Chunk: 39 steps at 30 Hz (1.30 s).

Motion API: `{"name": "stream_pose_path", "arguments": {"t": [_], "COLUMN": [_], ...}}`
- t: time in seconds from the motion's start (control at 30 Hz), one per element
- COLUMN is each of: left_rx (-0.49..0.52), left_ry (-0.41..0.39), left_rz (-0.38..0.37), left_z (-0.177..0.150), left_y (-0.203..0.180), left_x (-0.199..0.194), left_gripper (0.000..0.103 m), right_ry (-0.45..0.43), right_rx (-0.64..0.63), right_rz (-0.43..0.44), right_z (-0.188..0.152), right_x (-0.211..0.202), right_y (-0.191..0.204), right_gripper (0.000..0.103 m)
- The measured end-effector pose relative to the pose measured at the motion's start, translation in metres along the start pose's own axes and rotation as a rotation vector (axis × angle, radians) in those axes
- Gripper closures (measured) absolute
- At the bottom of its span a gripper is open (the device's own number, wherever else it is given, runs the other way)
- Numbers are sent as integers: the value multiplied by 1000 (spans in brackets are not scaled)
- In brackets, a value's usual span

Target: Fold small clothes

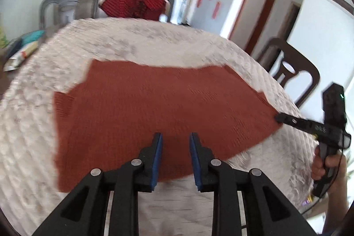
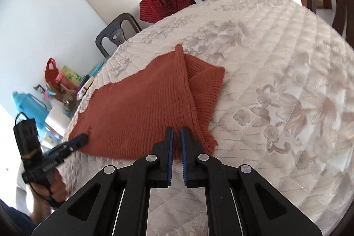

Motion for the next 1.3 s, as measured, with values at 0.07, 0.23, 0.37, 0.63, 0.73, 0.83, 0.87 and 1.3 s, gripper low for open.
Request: {"name": "stream_pose_path", "arguments": {"t": [0.07, 0.23, 0.37, 0.63, 0.73, 0.83, 0.87, 1.3], "left_rx": [-27, -115, -114, -132, -120, -128, -132, -144], "left_ry": [-16, 3, -51, -2, -21, -11, -3, -4], "left_rz": [56, 90, 117, 143, 148, 177, 186, 208], "left_z": [1, -4, 10, 11, 22, 29, 29, 30], "left_y": [17, 43, 47, 59, 59, 65, 67, 75], "left_x": [-3, -2, -8, 6, 6, 15, 19, 13], "left_gripper": [76, 76, 76, 76, 76, 76, 76, 75], "right_ry": [-25, -12, -38, 1, -17, -25, -27, -21], "right_rx": [-21, 32, -14, 38, 12, 8, 7, -31], "right_rz": [2, -12, -16, -28, -38, -26, -41, -85], "right_z": [3, 3, 11, 25, 30, 39, 42, 46], "right_x": [-6, 4, -4, 29, 23, 25, 29, 34], "right_y": [7, -10, 3, -9, -2, 3, 2, 8], "right_gripper": [96, 96, 96, 96, 96, 96, 96, 96]}}
Point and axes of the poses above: each gripper's, at about its wrist camera, not at the fingertips, and x roughly the way its jaws point, y to its left, z to its top, the point moved 5 cm from there along x, roughly the way its jaws point, and after that the axes turned 2 degrees about y, right-handed, at the moved point
